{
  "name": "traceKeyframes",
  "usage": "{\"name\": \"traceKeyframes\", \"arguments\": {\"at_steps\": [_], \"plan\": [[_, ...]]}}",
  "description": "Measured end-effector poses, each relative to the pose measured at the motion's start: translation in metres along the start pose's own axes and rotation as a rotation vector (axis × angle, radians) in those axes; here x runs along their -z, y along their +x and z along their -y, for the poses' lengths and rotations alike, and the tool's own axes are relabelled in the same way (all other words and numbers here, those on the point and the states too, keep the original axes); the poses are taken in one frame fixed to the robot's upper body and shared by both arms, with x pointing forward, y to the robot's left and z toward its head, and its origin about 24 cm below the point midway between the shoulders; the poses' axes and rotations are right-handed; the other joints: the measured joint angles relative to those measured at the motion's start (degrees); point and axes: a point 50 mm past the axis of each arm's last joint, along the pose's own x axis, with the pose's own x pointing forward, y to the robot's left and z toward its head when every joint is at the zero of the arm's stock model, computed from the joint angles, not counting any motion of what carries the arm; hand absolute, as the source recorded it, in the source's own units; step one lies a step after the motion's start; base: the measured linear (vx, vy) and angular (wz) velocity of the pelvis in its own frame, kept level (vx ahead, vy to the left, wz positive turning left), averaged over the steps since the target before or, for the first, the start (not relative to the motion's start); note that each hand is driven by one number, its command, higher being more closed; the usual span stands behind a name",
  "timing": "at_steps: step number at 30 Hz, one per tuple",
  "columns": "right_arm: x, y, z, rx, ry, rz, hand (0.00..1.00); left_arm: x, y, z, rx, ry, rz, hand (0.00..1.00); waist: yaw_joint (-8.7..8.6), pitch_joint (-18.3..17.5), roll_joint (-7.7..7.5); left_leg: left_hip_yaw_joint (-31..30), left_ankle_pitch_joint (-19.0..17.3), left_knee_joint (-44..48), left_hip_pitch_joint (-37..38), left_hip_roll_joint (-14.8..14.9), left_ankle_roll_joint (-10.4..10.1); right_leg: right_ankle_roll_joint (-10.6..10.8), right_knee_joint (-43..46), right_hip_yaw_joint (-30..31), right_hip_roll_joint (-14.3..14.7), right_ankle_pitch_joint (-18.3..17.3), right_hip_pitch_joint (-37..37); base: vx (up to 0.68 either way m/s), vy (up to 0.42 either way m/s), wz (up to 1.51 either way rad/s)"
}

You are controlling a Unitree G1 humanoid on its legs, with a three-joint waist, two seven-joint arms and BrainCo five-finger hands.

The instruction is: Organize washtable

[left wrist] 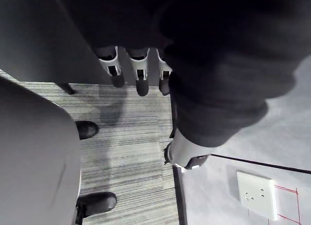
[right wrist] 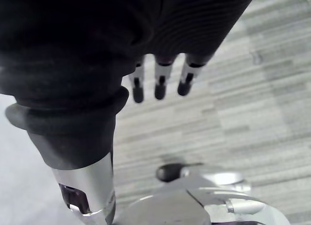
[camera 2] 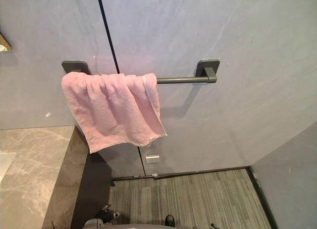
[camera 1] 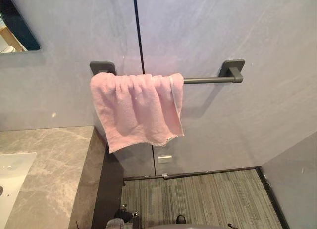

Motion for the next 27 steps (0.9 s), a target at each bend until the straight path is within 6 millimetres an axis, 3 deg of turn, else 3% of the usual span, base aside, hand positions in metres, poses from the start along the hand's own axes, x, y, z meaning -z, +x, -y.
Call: {"name": "traceKeyframes", "arguments": {"at_steps": [4,8,10,12,15,17,20,27], "plan": [[-0.004,0.0,-0.001,-0.002,-0.026,0.019,0.0,-0.006,0.0,0.002,-0.009,0.038,0.037,0.0,0.02,0.03,-0.06,-0.22,-0.07,0.0,-0.25,-0.02,0.0,-0.02,0.0,-0.15,-0.01,0.01,-0.05,0.0,0.0,0.01],[-0.042,-0.007,-0.008,-0.013,-0.097,0.231,0.0,-0.043,-0.01,0.005,-0.018,0.131,0.264,0.0,0.11,0.06,-0.31,-0.54,-0.06,0.26,-1.63,-0.07,0.0,-0.28,0.01,-0.18,-0.09,0.25,-1.26,0.0,0.0,0.0],[-0.085,-0.026,-0.022,-0.039,-0.087,0.479,0.0,-0.086,-0.034,0.005,-0.032,0.122,0.528,0.0,0.21,0.09,-0.34,-0.55,-0.05,0.66,-3.01,-0.09,0.0,-0.55,0.02,-0.02,-0.12,0.7,-2.32,0.0,0.004,-0.02],[-0.111,-0.043,-0.03,-0.058,-0.072,0.64,0.0,-0.112,-0.054,0.006,-0.039,0.12,0.692,0.0,0.4,0.02,-0.11,-0.59,-0.06,0.65,-3.01,-0.09,0.01,-0.65,0.02,-0.04,-0.09,0.77,-2.3,0.0,0.0,0.0],[-0.143,-0.071,-0.036,-0.079,-0.034,0.842,0.0,-0.14,-0.08,0.008,-0.06,0.09,0.867,0.0,1.6,0.05,0.09,-0.54,-0.07,0.82,-3.16,-0.11,0.03,-0.66,0.02,-0.06,-0.05,0.78,-2.39,0.0,0.0,0.0],[-0.162,-0.103,-0.039,-0.112,-0.002,1.01,0.0,-0.156,-0.114,0.002,-0.127,0.034,1.02,0.0,1.8,0.03,0.07,-0.57,-0.24,1.34,-3.98,-0.15,0.32,-0.67,0.03,-0.21,-0.07,0.78,-2.86,0.0,0.009,0.02],[-0.173,-0.134,-0.045,-0.189,0.044,1.169,0.0,-0.167,-0.145,-0.012,-0.236,0.015,1.16,0.0,1.83,0.01,0.14,-0.67,-0.29,2.27,-4.38,-0.19,0.4,-0.67,0.06,-0.28,-0.14,0.79,-2.77,0.0,0.0,0.0],[-0.183,-0.169,-0.051,-0.297,0.133,1.325,0.0,-0.178,-0.193,-0.038,-0.492,-0.047,1.367,0.0,1.96,-0.04,0.32,-1.54,-0.29,2.6,-4.09,-0.13,0.46,-0.69,0.03,-1.43,-0.17,0.8,-1.88,-0.04,0.01,0.08]]}}
